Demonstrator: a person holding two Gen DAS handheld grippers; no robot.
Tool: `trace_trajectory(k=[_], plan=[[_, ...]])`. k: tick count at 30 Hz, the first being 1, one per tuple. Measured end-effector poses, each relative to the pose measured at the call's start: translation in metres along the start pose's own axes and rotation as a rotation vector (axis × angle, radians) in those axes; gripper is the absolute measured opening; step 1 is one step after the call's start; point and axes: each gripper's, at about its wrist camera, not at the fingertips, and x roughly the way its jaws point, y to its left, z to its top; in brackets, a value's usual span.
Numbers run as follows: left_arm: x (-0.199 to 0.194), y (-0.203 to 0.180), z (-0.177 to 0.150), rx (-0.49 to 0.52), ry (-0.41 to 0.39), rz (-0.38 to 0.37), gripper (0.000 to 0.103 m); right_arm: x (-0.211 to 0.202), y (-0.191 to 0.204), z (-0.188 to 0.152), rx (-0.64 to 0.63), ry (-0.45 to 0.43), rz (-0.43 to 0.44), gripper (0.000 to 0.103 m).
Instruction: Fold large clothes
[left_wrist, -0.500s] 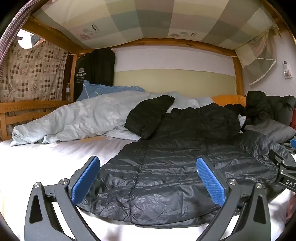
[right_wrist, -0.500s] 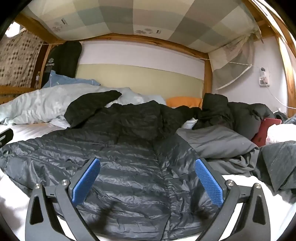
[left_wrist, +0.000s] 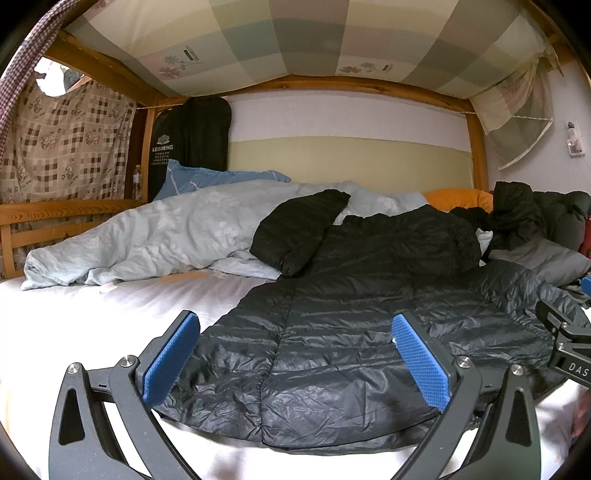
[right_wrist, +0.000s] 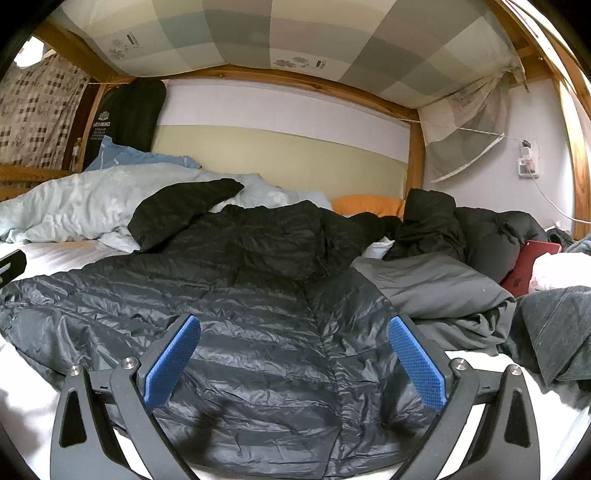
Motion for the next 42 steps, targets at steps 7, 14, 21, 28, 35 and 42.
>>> trace_trajectory(k=[7,14,21,28,35,42], plan=[[0.0,0.001,0.0,-0.001,-0.001,0.0,0.103,-0.001,0.005,-0.004,-0.009,-0.01,-0.006,0.103],[0.0,0.0,0.0,0.0,0.001,0.0,0.103,-0.002,0.005,-0.004,-0.01,-0.008,-0.006,0.103],[-0.001,0.001,-0.001,-0.001,-0.005,0.009,0.103,-0.003,0.006,-0.004,-0.011,-0.007,-0.007,0.103],[-0.006,0.005,-0.007,0.005,-0.019,0.017,0.103,-0.001,0.007,-0.005,-0.005,0.005,-0.002,0.103],[0.008,-0.006,-0.002,0.042,0.049,0.016,0.103,0.006,0.011,-0.005,-0.02,0.041,-0.016,0.103],[-0.004,0.007,0.001,-0.018,-0.002,-0.029,0.103,0.009,0.019,-0.007,-0.079,0.114,0.002,0.103]])
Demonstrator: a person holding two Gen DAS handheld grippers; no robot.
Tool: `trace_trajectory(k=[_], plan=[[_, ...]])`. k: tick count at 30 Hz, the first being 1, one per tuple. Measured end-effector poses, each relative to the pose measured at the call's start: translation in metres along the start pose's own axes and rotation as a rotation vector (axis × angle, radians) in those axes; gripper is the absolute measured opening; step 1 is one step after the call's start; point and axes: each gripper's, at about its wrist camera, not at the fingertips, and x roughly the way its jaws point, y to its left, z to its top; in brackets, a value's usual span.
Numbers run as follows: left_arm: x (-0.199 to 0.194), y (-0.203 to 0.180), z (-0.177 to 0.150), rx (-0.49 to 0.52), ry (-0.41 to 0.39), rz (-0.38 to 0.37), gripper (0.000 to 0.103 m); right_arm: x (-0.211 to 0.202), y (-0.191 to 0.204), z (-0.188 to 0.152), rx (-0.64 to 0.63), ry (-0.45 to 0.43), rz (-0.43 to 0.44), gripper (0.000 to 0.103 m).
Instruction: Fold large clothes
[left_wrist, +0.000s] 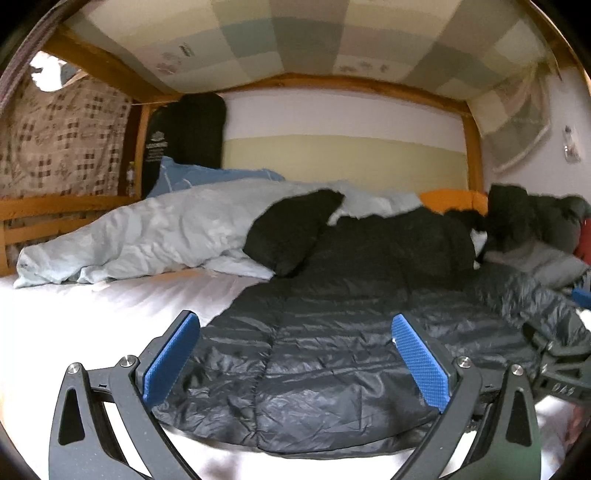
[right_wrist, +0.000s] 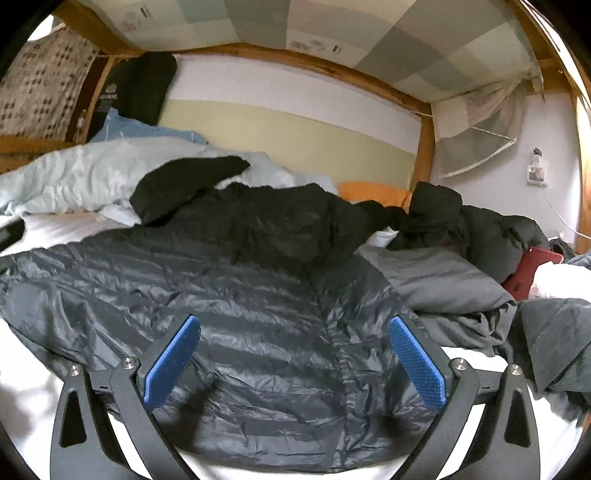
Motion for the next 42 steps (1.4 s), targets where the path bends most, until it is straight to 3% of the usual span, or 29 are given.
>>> trace_trajectory(k=[4,7,14,17,20,23,28,30,32,34,36,38,40,42], plan=[[0.006,-0.003,0.002,0.006,0.028,-0.013,0.103,0.006,0.001,0.002,-0.004,0.042,0.066,0.103],[0.013,-0.009,0.004,0.031,0.056,-0.028,0.103,0.005,0.002,0.001,0.005,0.026,0.055,0.103],[0.003,-0.018,0.004,0.075,0.005,-0.021,0.103,-0.007,0.011,0.0,-0.04,-0.03,0.007,0.103],[-0.004,-0.021,0.005,0.097,-0.028,-0.081,0.103,-0.014,0.015,0.0,-0.057,-0.056,-0.026,0.103],[-0.016,-0.022,0.005,0.1,-0.086,-0.061,0.103,-0.02,0.018,-0.001,-0.077,-0.083,-0.042,0.103],[-0.013,-0.027,0.005,0.119,-0.076,-0.053,0.103,-0.022,0.016,-0.003,-0.079,-0.084,-0.046,0.103],[-0.017,-0.038,0.005,0.162,-0.099,0.067,0.103,-0.023,0.006,-0.004,-0.031,-0.077,-0.021,0.103],[-0.021,-0.039,0.004,0.17,-0.117,0.075,0.103,-0.022,0.003,-0.004,-0.028,-0.067,-0.054,0.103],[-0.023,-0.037,0.006,0.169,-0.11,0.099,0.103,-0.031,-0.001,-0.006,-0.019,-0.08,-0.145,0.103],[-0.026,-0.031,0.011,0.156,-0.069,0.097,0.103,-0.046,-0.011,-0.007,0.016,-0.103,-0.189,0.103],[-0.027,-0.021,0.024,0.135,0.019,-0.037,0.103,-0.056,-0.029,-0.003,0.076,-0.084,-0.145,0.103],[-0.026,-0.014,0.041,0.14,0.06,0.006,0.103,-0.066,-0.057,0.003,0.166,-0.08,-0.069,0.103],[-0.014,-0.005,0.057,0.18,0.139,0.001,0.103,-0.075,-0.088,0.008,0.253,-0.086,-0.11,0.103],[0.003,0.012,0.067,0.238,0.23,-0.039,0.103,-0.071,-0.12,0.011,0.27,-0.016,-0.132,0.103]])
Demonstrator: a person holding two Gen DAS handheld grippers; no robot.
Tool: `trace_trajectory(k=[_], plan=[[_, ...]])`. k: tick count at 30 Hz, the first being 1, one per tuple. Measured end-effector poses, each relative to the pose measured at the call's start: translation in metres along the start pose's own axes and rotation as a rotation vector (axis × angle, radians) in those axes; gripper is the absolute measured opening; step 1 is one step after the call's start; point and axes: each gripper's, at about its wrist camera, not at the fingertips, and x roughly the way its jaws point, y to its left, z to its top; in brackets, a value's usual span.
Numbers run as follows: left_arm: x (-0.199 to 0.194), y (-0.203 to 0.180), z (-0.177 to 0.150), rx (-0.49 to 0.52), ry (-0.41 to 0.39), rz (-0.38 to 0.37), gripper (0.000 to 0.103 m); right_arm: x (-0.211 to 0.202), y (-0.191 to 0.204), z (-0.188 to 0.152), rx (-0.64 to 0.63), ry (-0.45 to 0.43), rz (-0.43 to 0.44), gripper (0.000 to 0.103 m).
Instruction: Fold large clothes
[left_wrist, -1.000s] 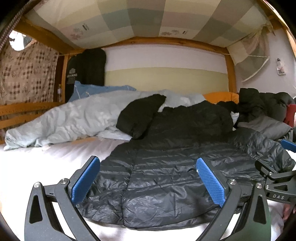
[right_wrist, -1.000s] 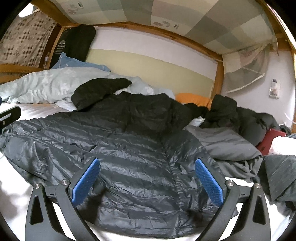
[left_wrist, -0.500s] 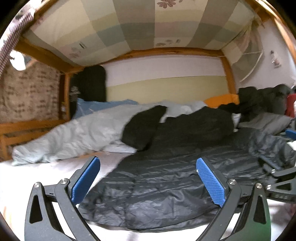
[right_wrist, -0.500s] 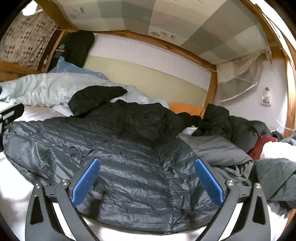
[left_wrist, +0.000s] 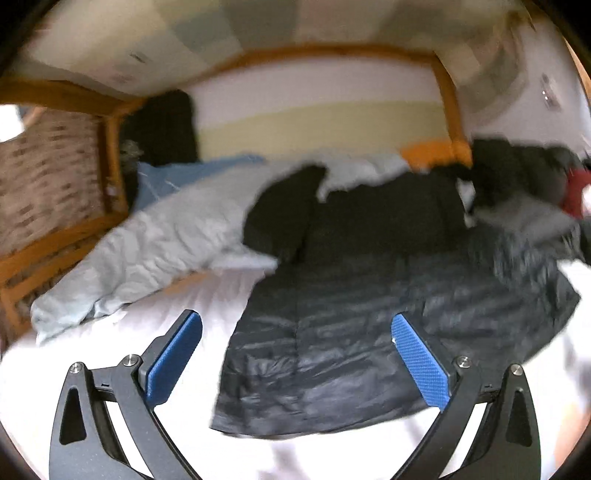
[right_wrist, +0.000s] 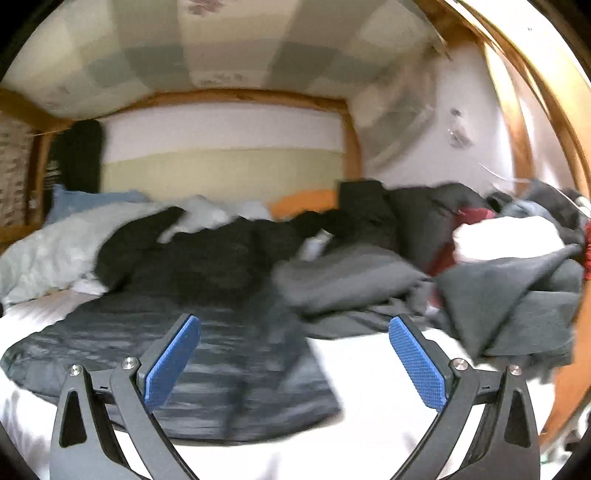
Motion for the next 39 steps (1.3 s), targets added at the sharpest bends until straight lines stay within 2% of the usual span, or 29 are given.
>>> trace_trajectory(k=[2,3,5,8,9,11,12,13,14,15,16,17,18,19,20,22,25,27,30,34,36,39], plan=[[0.015,0.021,0.0,0.015,0.081,0.017,0.103,0.016,-0.019,0.002,-0.027,0.09,0.057,0.103],[0.024,0.035,-0.002,-0.007,0.132,0.017,0.103,0.022,-0.028,-0.001,-0.039,0.103,0.082,0.103],[0.041,0.059,-0.016,-0.087,0.231,0.004,0.103,0.034,-0.038,-0.01,-0.082,0.141,0.083,0.102],[0.07,0.085,-0.047,-0.213,0.347,-0.013,0.101,0.051,-0.046,-0.021,-0.042,0.232,0.196,0.093],[0.077,0.088,-0.057,-0.235,0.37,0.002,0.098,0.055,-0.047,-0.024,-0.013,0.256,0.231,0.093],[0.08,0.08,-0.073,-0.208,0.38,0.077,0.094,0.063,-0.043,-0.032,0.007,0.291,0.273,0.091],[0.083,0.075,-0.075,-0.2,0.386,0.085,0.092,0.067,-0.039,-0.036,-0.004,0.304,0.278,0.089],[0.086,0.074,-0.076,-0.22,0.391,0.04,0.089,0.071,-0.036,-0.041,-0.025,0.317,0.278,0.088],[0.088,0.074,-0.077,-0.253,0.399,-0.029,0.083,0.074,-0.03,-0.046,-0.048,0.328,0.271,0.088],[0.093,0.072,-0.08,-0.286,0.415,-0.124,0.057,0.076,-0.026,-0.051,-0.063,0.336,0.26,0.087],[0.098,0.069,-0.083,-0.291,0.439,-0.175,0.028,0.078,-0.023,-0.057,-0.078,0.341,0.248,0.085],[0.103,0.066,-0.086,-0.283,0.459,-0.189,0.022,0.079,-0.019,-0.062,-0.088,0.347,0.24,0.066],[0.103,0.062,-0.088,-0.269,0.454,-0.172,0.013,0.08,-0.018,-0.064,-0.089,0.355,0.236,0.017],[0.1,0.059,-0.086,-0.26,0.435,-0.165,0.003,0.081,-0.016,-0.065,-0.082,0.359,0.223,0.004],[0.094,0.057,-0.081,-0.252,0.403,-0.153,0.003,0.079,-0.018,-0.065,-0.064,0.336,0.196,0.005],[0.069,0.058,-0.066,-0.231,0.32,-0.061,0.004,0.065,-0.02,-0.059,-0.041,0.287,0.2,0.004],[0.019,0.071,-0.05,-0.353,0.231,-0.041,0.003,0.032,-0.016,-0.039,-0.068,0.215,0.203,0.004],[-0.015,0.075,-0.054,-0.393,0.19,-0.032,0.003,0.007,-0.019,-0.027,-0.05,0.175,0.215,0.004],[-0.055,0.075,-0.069,-0.409,0.174,-0.018,0.003,-0.016,-0.026,-0.023,-0.057,0.166,0.228,0.004],[-0.094,0.075,-0.081,-0.439,0.189,-0.017,0.003,-0.047,-0.032,-0.03,-0.091,0.195,0.24,0.004],[-0.1,0.08,-0.081,-0.427,0.199,0.004,0.003,-0.061,-0.035,-0.034,-0.118,0.206,0.246,0.004],[-0.107,0.079,-0.074,-0.403,0.193,-0.014,0.003,-0.071,-0.039,-0.032,-0.123,0.227,0.238,0.004]])
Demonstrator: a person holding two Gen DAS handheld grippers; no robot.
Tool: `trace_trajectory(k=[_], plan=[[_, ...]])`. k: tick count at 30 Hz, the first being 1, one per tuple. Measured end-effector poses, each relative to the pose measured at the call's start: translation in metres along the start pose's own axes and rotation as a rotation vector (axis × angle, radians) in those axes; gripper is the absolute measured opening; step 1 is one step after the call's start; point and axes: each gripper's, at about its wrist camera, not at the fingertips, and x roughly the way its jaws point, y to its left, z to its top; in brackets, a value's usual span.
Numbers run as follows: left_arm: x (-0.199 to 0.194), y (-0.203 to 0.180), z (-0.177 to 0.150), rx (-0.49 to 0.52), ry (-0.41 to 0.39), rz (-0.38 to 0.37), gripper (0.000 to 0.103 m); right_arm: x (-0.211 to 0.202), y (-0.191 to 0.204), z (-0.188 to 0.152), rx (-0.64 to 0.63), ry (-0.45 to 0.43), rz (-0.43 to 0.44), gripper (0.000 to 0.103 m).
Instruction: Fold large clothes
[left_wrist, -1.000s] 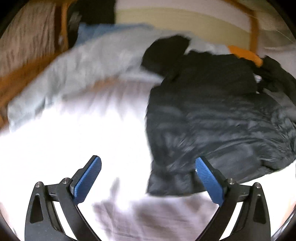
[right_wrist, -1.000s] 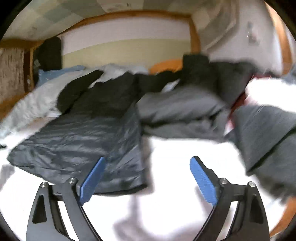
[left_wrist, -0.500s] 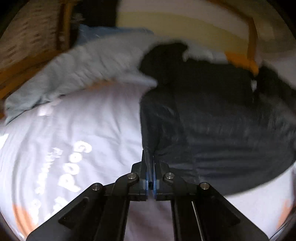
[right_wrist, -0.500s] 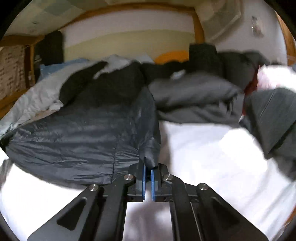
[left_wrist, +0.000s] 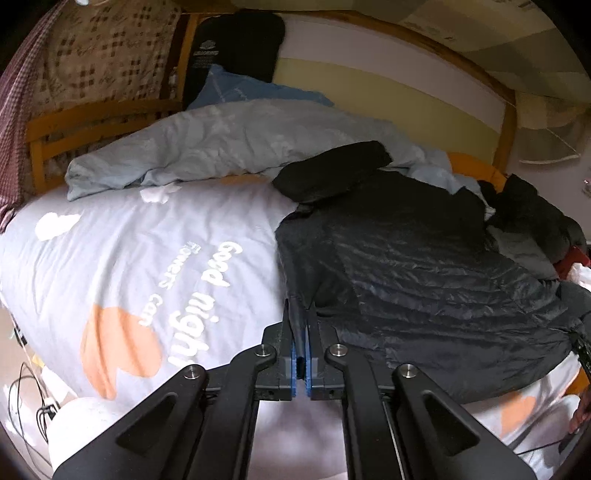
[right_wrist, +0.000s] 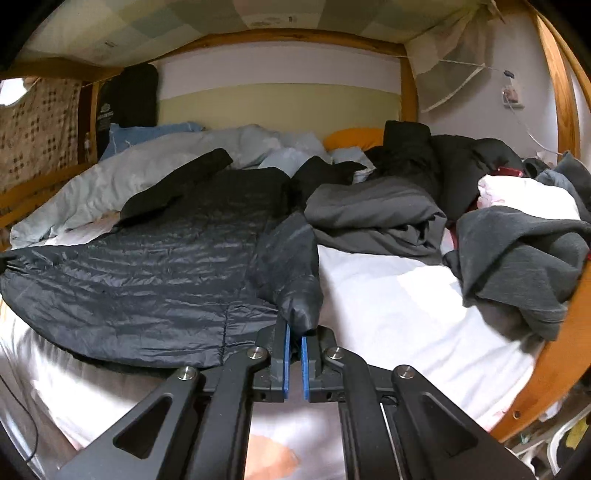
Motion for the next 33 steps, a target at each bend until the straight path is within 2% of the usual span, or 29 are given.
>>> trace_trajectory(k=[2,4,5,7,10,14,16,18,20,22,23,24,25,26,27,29,31,32,33], plan=[[0.006,-0.01,0.01,0.034,0.02,0.027,0.003,0.01,-0.006,0.008,0.043,0.062,-0.016,0.004],[0.023,-0.005,0.021,-0.006,0.1,0.029,0.003,0.034,-0.013,0.019,0.102,0.178,-0.024,0.004],[0.035,-0.002,0.029,-0.063,0.132,0.007,0.003,0.044,-0.019,0.026,0.153,0.187,0.003,0.004],[0.057,0.0,0.044,-0.106,0.157,0.003,0.004,0.064,-0.029,0.045,0.206,0.176,0.032,0.005],[0.1,-0.003,0.069,-0.112,0.177,0.034,0.004,0.104,-0.031,0.074,0.221,0.199,0.07,0.005],[0.156,-0.011,0.089,-0.071,0.221,0.115,0.004,0.178,-0.022,0.095,0.193,0.286,0.094,0.005],[0.183,-0.016,0.091,-0.027,0.271,0.18,0.005,0.204,-0.019,0.101,0.191,0.294,0.106,0.005],[0.195,-0.021,0.085,0.008,0.27,0.226,0.005,0.221,-0.013,0.104,0.173,0.278,0.1,0.005],[0.205,-0.023,0.08,0.041,0.267,0.25,0.005,0.231,-0.004,0.107,0.138,0.26,0.078,0.009],[0.212,-0.019,0.077,0.041,0.239,0.239,0.01,0.235,0.003,0.106,0.103,0.227,0.054,0.011],[0.216,-0.018,0.077,0.053,0.221,0.241,0.013,0.236,0.003,0.104,0.091,0.211,0.04,0.013],[0.219,-0.016,0.076,0.07,0.213,0.254,0.023,0.236,0.002,0.103,0.09,0.197,0.031,0.017],[0.223,-0.014,0.076,0.083,0.209,0.275,0.028,0.234,-0.001,0.101,0.102,0.171,0.017,0.019],[0.225,-0.011,0.076,0.084,0.208,0.28,0.028,0.231,-0.006,0.101,0.119,0.15,0.008,0.029],[0.224,-0.008,0.076,0.075,0.202,0.264,0.028,0.224,-0.011,0.1,0.144,0.117,-0.016,0.048],[0.212,-0.003,0.077,0.046,0.167,0.237,0.037,0.204,-0.025,0.099,0.199,0.016,-0.151,0.073],[0.189,-0.002,0.077,0.044,0.09,0.243,0.054,0.185,-0.041,0.1,0.241,-0.049,-0.226,0.073],[0.175,-0.004,0.076,0.058,0.041,0.247,0.059,0.178,-0.048,0.102,0.261,-0.064,-0.228,0.073],[0.161,-0.008,0.076,0.077,-0.009,0.255,0.07,0.17,-0.055,0.103,0.286,-0.077,-0.212,0.073]])
